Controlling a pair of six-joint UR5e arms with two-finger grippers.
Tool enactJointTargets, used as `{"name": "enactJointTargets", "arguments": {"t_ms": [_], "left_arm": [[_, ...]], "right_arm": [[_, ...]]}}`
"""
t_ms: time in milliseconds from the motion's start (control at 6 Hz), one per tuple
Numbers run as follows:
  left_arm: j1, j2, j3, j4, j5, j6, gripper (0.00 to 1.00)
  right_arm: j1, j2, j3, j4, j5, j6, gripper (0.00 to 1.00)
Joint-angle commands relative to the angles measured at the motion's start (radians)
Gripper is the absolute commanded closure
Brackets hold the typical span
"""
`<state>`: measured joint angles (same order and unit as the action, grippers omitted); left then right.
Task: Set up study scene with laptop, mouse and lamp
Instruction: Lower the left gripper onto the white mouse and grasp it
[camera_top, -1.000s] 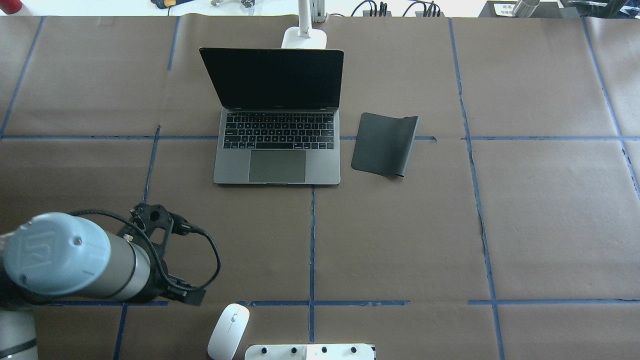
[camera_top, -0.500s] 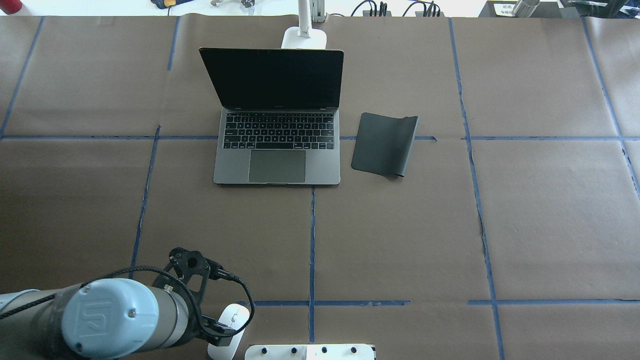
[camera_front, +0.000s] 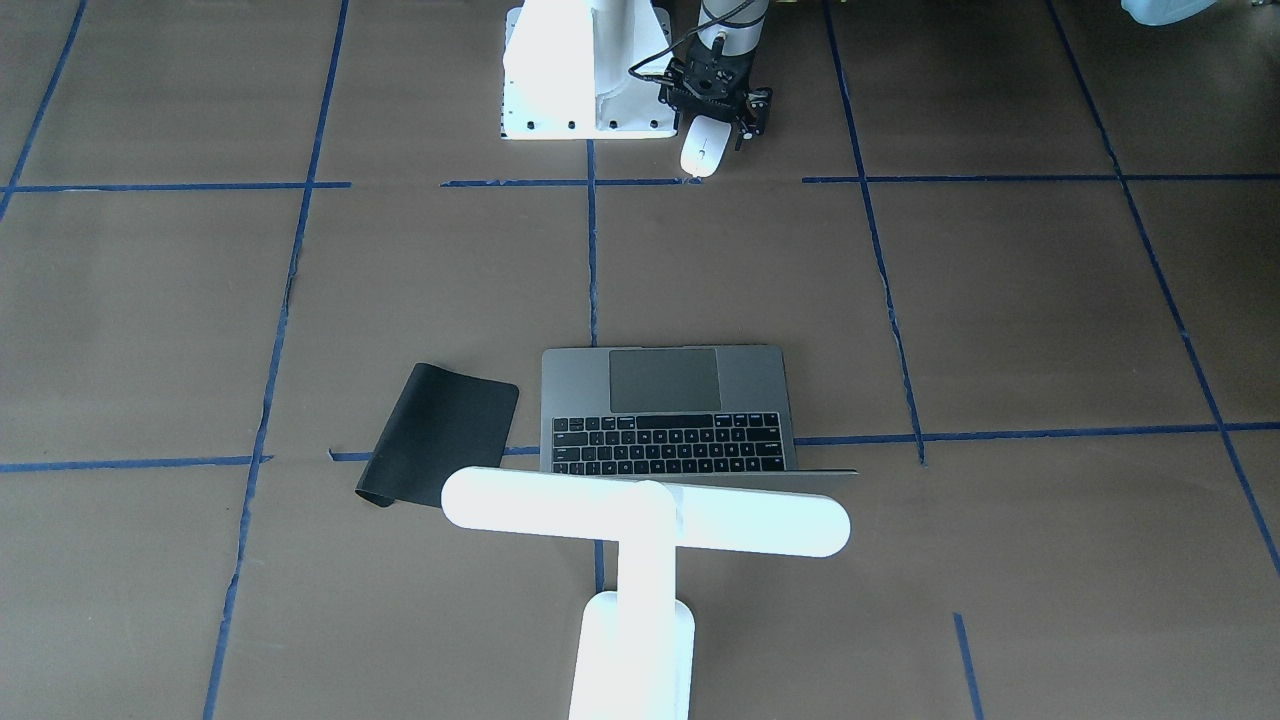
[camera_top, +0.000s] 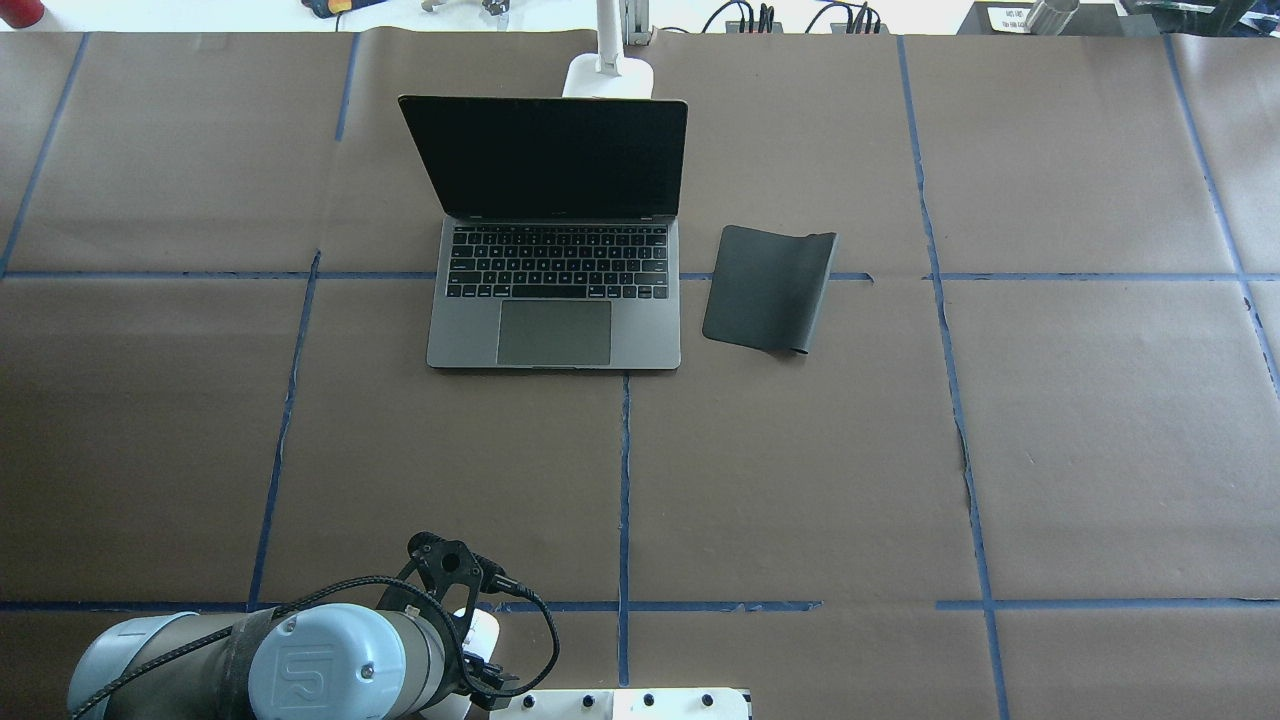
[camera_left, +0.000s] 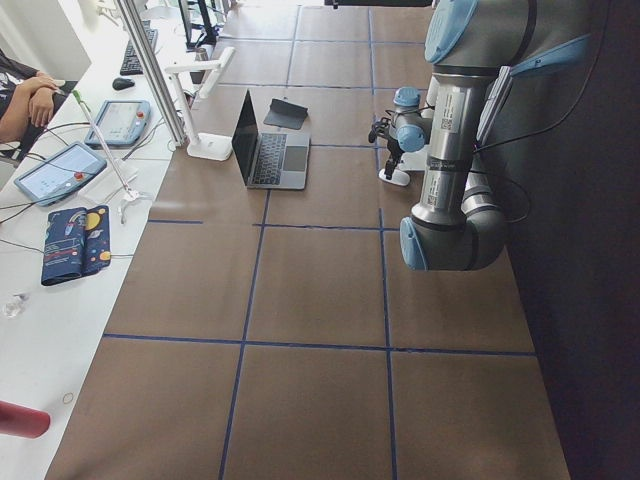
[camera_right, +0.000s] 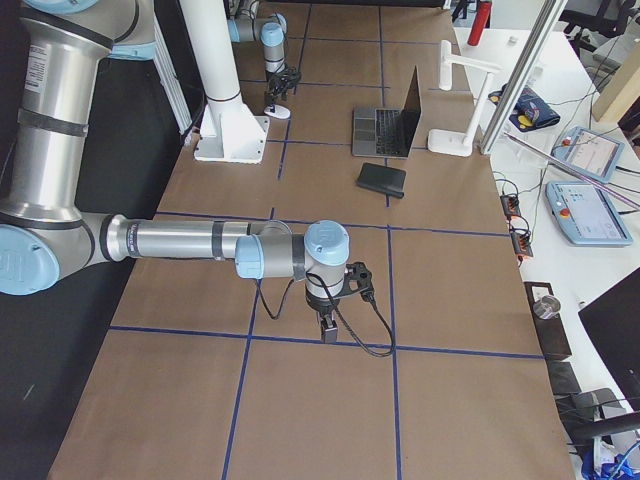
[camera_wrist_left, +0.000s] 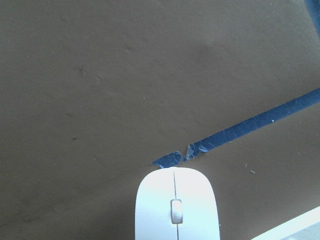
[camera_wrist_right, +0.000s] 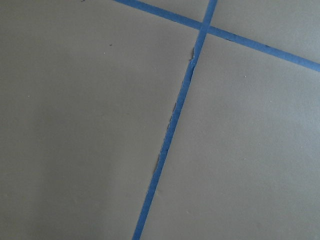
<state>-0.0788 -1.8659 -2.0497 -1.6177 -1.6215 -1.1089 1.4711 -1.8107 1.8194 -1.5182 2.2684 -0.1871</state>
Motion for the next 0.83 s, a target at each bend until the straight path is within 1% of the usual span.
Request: {"name": "enactJointTargets", "arguments": {"t_ms": [0,333,500,667], "left_arm": [[0.004,0.004,0.013,-0.011,0.002,0.0,0.0],[0.01,0.004,0.022,-0.013,0.002,0.0,0.0],[0.011,0.002,0.023,-0.013,0.002,-0.003,0.16],[0.011,0.002,0.023,-0.013,0.002,-0.005,0.36]], "right_arm": [[0.0,-0.001,0.003,0.001,0.0,0.0,0.0],[0.0,-0.002,0.003,0.001,0.0,0.0,0.0],[0.0,-0.002,0.003,0.001,0.0,0.0,0.0],[0.0,-0.004,0.003,0.001,0.0,0.0,0.0]]}}
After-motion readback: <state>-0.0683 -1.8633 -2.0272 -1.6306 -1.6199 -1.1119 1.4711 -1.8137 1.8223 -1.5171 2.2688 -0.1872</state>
